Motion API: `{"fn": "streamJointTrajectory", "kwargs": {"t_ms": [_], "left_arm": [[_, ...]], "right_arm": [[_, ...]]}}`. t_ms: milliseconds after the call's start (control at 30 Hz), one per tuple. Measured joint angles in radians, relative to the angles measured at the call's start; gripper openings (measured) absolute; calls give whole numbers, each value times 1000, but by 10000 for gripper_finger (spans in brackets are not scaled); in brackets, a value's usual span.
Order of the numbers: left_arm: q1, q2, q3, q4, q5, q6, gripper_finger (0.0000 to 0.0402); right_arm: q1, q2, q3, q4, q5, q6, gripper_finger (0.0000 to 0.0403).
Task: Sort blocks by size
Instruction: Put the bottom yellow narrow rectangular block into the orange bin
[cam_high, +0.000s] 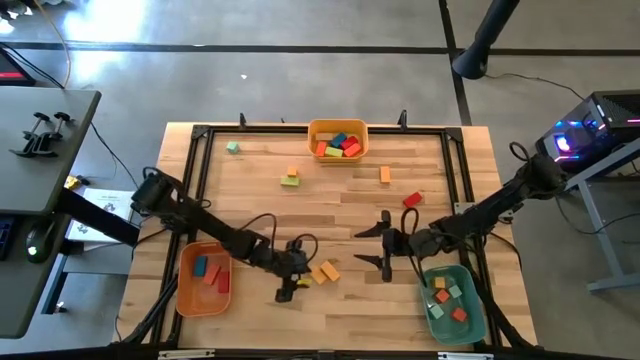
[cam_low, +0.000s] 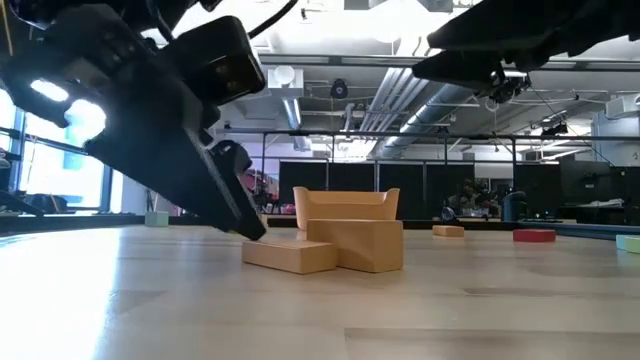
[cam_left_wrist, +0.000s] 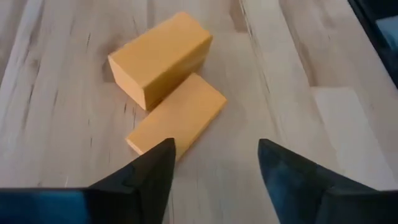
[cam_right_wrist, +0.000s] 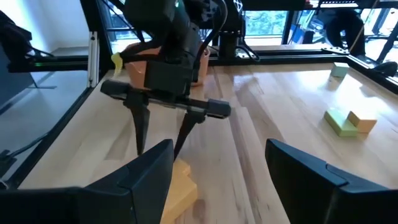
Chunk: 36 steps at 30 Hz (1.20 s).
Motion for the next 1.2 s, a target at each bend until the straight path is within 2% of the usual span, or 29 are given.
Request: {"fn": "streamJointTrajectory", "kwargs": {"t_ms": [233,333,433,567,667,733,900,1033,1133,1200], "left_arm": [[18,-4,1,-55,9,55,281],[29,-18,1,-77,46,69,292],[41,-65,0,-201,44,92,293],[63,-142,-2,-436,-51,79,294],[76,-186,-7,-508,-133,73,294],[86,-211,-7,-484,-172,65,294],[126,-221,-9,-473,-169,86,294],[174,-222,-87,-374,-170,151,294],[211,-220,-177,-218,-164,229,294],[234,-221,-240,-99,-101,303,294]], "right_arm": [[-32,0,0,-16,-20,4,252],[-41,0,0,-21,-23,6,252],[-50,0,0,-30,-23,21,252],[-63,0,0,-38,-23,31,252],[-71,0,0,-37,-23,31,252],[-76,0,0,-38,-23,31,252],[-82,0,0,-46,-22,31,252],[-82,0,0,-54,-22,31,252],[-82,0,0,-54,-23,31,252],[-82,0,0,-54,-23,31,252]]}}
